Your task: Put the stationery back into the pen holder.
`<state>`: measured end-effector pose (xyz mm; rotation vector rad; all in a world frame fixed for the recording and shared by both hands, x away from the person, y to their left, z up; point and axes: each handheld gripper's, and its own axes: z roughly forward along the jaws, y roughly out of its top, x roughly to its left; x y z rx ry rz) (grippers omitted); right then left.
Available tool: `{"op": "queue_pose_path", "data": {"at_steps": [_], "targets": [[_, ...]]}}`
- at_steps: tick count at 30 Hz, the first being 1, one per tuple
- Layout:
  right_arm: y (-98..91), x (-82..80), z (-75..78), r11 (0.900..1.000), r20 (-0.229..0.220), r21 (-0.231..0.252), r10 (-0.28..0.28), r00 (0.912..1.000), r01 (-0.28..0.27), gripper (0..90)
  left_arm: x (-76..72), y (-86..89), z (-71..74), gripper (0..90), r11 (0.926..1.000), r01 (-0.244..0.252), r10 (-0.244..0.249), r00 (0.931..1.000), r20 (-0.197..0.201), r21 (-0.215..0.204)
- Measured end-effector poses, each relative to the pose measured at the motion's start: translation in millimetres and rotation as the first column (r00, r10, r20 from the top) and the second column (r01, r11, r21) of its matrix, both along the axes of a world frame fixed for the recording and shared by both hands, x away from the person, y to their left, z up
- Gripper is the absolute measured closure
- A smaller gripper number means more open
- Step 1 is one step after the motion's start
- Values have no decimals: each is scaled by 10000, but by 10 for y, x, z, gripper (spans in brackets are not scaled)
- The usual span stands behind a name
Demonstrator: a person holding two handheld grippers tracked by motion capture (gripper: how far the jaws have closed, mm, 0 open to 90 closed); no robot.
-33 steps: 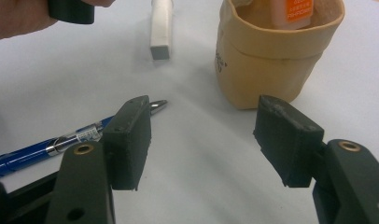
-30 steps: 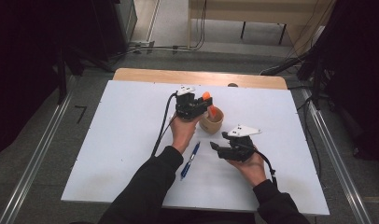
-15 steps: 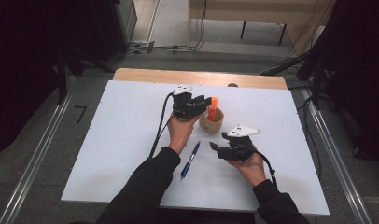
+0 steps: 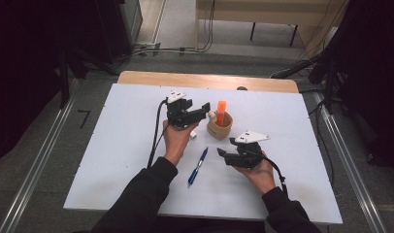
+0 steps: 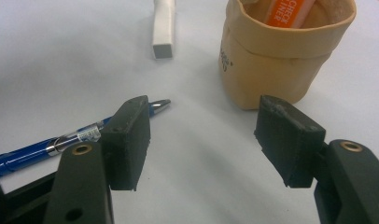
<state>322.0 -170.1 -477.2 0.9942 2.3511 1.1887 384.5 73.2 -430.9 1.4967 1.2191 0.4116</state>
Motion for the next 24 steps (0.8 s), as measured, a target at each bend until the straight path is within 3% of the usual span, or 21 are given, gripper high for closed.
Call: {"op": "queue_pose_path", "data": {"at_steps": [12, 24], "targets": [[44, -13, 1, 10000, 48, 8, 93, 9999, -93, 335, -286, 279, -145, 197, 10000, -84, 83, 9998, -199, -20], [95, -18, 16, 9998, 120, 132, 154, 9998, -155, 331, -585, 641, -242, 144, 9989, -458, 458, 9989, -78, 14]]}}
